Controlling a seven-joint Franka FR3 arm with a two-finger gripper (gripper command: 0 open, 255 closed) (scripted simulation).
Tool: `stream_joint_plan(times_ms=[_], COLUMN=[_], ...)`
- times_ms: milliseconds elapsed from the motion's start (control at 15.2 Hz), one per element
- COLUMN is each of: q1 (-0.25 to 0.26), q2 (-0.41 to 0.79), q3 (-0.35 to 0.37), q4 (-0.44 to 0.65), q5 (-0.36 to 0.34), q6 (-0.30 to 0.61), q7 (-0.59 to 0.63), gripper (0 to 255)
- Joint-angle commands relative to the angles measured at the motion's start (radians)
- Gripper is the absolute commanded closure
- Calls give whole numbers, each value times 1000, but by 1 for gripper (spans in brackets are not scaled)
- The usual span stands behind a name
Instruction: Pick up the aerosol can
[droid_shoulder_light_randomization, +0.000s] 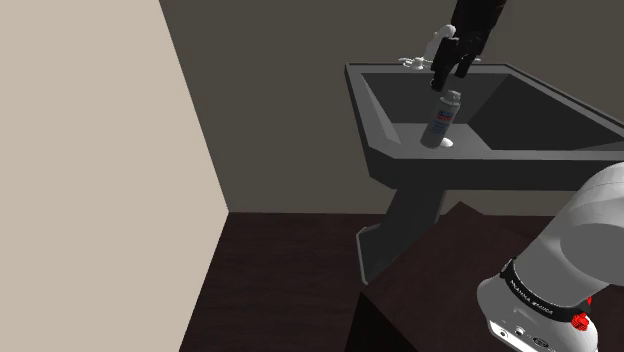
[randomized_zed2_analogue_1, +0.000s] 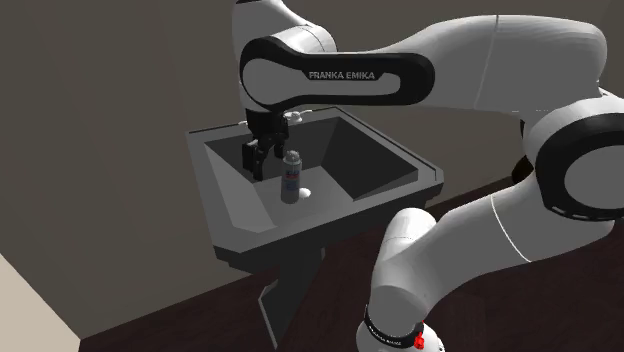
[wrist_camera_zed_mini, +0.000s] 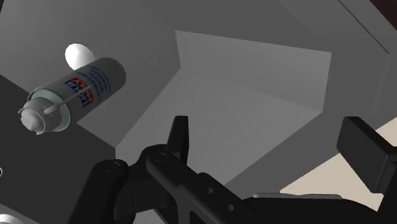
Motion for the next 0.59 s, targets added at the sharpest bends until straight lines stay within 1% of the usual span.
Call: stream_joint_plan(times_ms=[0, 528], q1=[0, -74], q2=[0, 177], q3=[0, -124], q4=[0, 35], q5=[0, -64], q6=[0, 151], q7=[0, -48], gripper=[0, 0])
